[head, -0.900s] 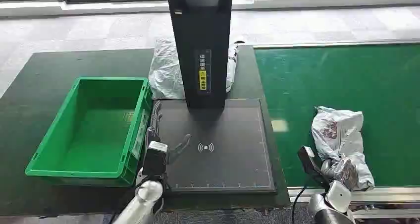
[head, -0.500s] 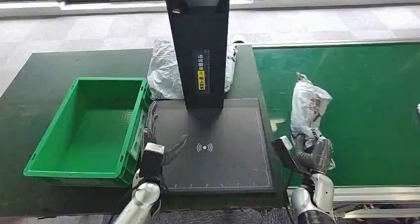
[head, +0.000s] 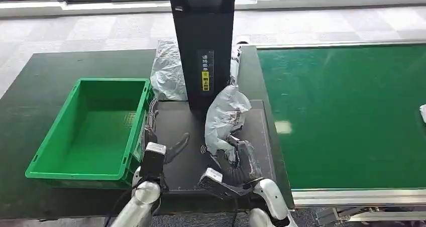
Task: Moved the parcel from conveyor to table for the left to box.
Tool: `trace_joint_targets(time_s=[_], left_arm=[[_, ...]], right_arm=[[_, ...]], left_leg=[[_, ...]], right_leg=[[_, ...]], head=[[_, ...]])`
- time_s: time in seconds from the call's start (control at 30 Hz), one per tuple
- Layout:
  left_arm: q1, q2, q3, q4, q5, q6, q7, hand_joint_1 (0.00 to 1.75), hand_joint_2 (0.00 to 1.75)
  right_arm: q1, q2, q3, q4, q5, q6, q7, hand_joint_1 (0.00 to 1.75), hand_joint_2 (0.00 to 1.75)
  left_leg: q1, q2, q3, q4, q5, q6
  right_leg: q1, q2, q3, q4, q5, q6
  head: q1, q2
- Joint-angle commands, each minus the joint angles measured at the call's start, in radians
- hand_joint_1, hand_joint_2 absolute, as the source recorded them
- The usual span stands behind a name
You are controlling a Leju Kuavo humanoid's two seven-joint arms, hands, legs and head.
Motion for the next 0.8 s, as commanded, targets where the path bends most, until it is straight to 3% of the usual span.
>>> trace_joint_targets(time_s=[0.03, 0.2, 0.3, 0.33, 0.37, 0.47, 0.57, 0.63, 0.67, 0.8], left_arm=[[-0.038, 0.026, 0.02, 0.031, -0.004, -0.006, 0.007, 0.0, 1.75], [-0.038, 0.026, 0.02, 0.031, -0.004, -0.006, 0.007, 0.0, 1.75], [-0.048, 0.03, 0.013, 0.04, -0.012, -0.014, 0.002, 0.0, 1.75], [-0.057, 0.03, 0.009, 0.05, -0.012, -0.016, 0.0, 0.0, 1.75], [-0.061, 0.03, 0.008, 0.056, -0.012, -0.016, -0.002, 0.0, 1.75], [-0.048, 0.028, 0.028, 0.035, 0.006, 0.013, -0.011, 0.0, 1.75], [-0.005, 0.045, 0.053, -0.035, 0.023, 0.011, -0.008, 0.0, 1.75], [0.012, 0.048, 0.064, -0.056, 0.019, 0.01, -0.003, 0.0, 1.75], [0.001, 0.038, 0.075, -0.032, 0.034, 0.025, -0.015, 0.0, 1.75], [-0.037, 0.021, 0.085, 0.042, 0.07, 0.044, -0.063, 0.0, 1.75]], right_arm=[[-0.026, -0.067, 0.102, -0.005, -0.011, 0.013, -0.001, 1.75, 1.75], [-0.026, -0.067, 0.102, -0.005, -0.011, 0.013, -0.001, 1.75, 1.75], [-0.051, -0.09, 0.136, 0.04, -0.043, 0.157, 0.047, 1.75, 1.75], [-0.068, -0.103, 0.158, 0.082, -0.031, 0.225, 0.086, 0.59, 1.75], [-0.079, -0.107, 0.17, 0.123, -0.025, 0.264, 0.115, 0.0, 1.75], [-0.109, -0.105, 0.185, 0.212, -0.033, 0.252, 0.123, 0.0, 1.75], [-0.132, -0.121, 0.17, 0.163, -0.122, 0.178, 0.07, 0.0, 1.75], [-0.135, -0.128, 0.134, 0.111, -0.193, 0.075, 0.009, 0.0, 1.75], [-0.098, -0.111, 0.063, 0.048, -0.271, -0.062, -0.08, 0.0, 1.75], [-0.05, -0.097, 0.011, -0.027, -0.329, -0.116, -0.123, 0.0, 1.75]], left_leg=[[0.001, 0.0, 0.001, -0.001, 0.0, 0.0], [0.0, -0.001, 0.001, -0.001, 0.0, 0.0], [0.001, -0.001, 0.001, -0.001, 0.0, 0.0], [0.001, -0.001, 0.002, -0.001, 0.0, 0.0], [0.001, -0.001, 0.002, -0.001, 0.0, 0.0], [0.001, -0.001, 0.002, -0.001, 0.0, 0.0], [0.001, 0.001, 0.002, -0.001, 0.0, 0.0], [0.0, 0.003, 0.001, -0.001, -0.001, 0.001], [0.001, 0.003, 0.002, -0.001, -0.001, 0.001], [0.001, -0.005, 0.001, 0.0, 0.0, 0.001]], right_leg=[[0.001, 0.003, 0.001, -0.001, 0.0, 0.0], [0.001, 0.003, 0.001, -0.001, 0.0, 0.0], [0.001, 0.003, 0.002, -0.002, 0.001, 0.0], [0.001, 0.003, 0.002, -0.002, 0.001, -0.001], [0.001, 0.003, 0.002, -0.002, 0.001, 0.0], [0.001, 0.002, 0.002, -0.002, 0.001, 0.0], [0.001, 0.005, 0.002, -0.002, 0.002, 0.0], [0.001, 0.007, 0.0, -0.001, 0.002, 0.0], [0.001, 0.008, 0.001, -0.002, 0.002, 0.0], [0.001, 0.0, 0.002, -0.001, 0.0, -0.001]], head=[[0.0, 0.0], [0.0, 0.0], [0.0, 0.0], [0.0, 0.0], [0.0, 0.0], [0.0, 0.0], [0.0, 0.0], [0.0, 0.0], [0.0, 0.0], [0.0, 0.0]])
